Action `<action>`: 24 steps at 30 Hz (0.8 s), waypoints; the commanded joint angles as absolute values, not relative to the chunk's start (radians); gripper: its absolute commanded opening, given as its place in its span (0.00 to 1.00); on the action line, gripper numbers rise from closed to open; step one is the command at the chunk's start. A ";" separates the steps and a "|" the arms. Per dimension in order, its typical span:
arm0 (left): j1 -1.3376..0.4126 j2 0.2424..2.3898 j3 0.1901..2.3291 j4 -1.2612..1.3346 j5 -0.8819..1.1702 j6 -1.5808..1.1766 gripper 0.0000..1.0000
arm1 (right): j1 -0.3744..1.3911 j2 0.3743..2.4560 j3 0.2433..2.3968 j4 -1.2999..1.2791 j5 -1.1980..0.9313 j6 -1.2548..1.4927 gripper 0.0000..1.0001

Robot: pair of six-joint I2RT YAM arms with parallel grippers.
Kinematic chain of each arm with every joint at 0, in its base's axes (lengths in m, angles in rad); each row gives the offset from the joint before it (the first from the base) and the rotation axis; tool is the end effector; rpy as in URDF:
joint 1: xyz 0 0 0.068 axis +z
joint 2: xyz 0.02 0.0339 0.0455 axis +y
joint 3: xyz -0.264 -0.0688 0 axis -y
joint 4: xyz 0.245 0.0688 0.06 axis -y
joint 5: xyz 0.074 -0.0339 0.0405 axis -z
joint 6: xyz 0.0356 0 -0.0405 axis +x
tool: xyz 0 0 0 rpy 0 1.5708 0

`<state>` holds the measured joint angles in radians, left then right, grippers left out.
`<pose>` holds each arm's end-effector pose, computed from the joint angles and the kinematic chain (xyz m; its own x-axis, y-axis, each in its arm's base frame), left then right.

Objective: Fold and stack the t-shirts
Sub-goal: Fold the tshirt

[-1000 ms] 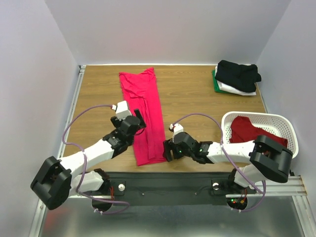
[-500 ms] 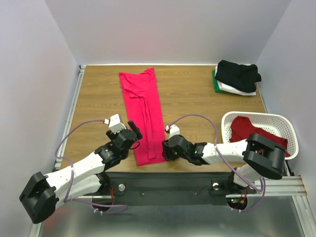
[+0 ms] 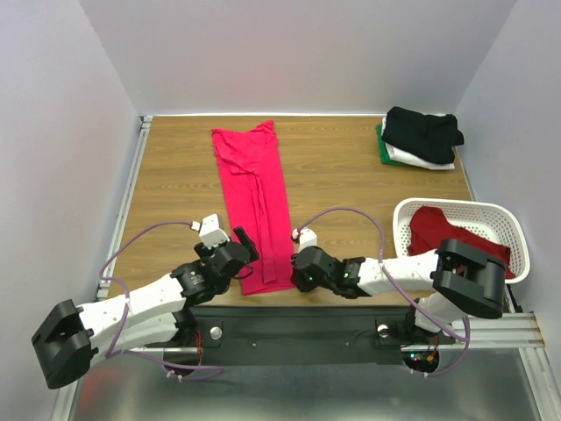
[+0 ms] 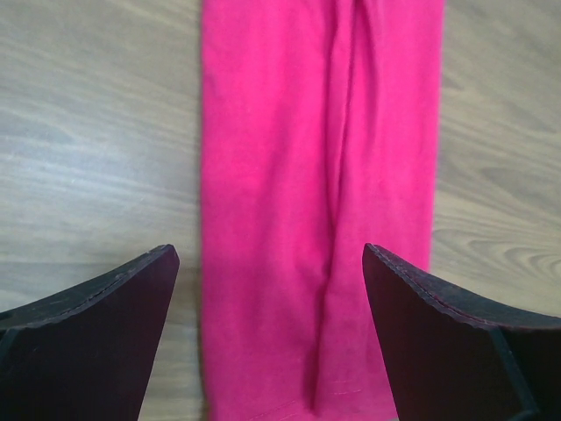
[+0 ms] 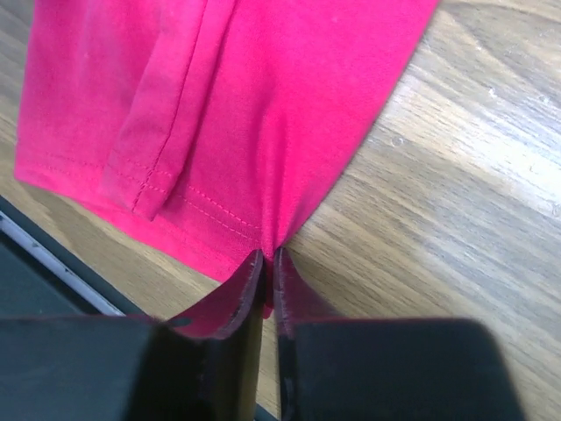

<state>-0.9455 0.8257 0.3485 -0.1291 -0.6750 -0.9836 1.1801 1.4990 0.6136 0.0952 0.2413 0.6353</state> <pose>0.1174 -0.1247 0.1903 -0.4615 -0.4711 -0.7517 -0.0935 0.8685 -0.4868 0.1141 0.2547 0.1480 -0.7126 -0.2171 -0.6672 -0.5106 0.8126 0.2809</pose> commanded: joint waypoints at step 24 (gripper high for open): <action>-1.296 1.151 0.512 -0.388 -0.719 -1.451 0.67 | 1.190 1.385 0.580 -0.071 0.548 0.663 0.04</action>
<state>-1.2896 1.1820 0.5064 -0.3290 -0.6865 -1.4002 1.1877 1.4239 0.5861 -0.0467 0.4961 0.6483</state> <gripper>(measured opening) 0.673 0.057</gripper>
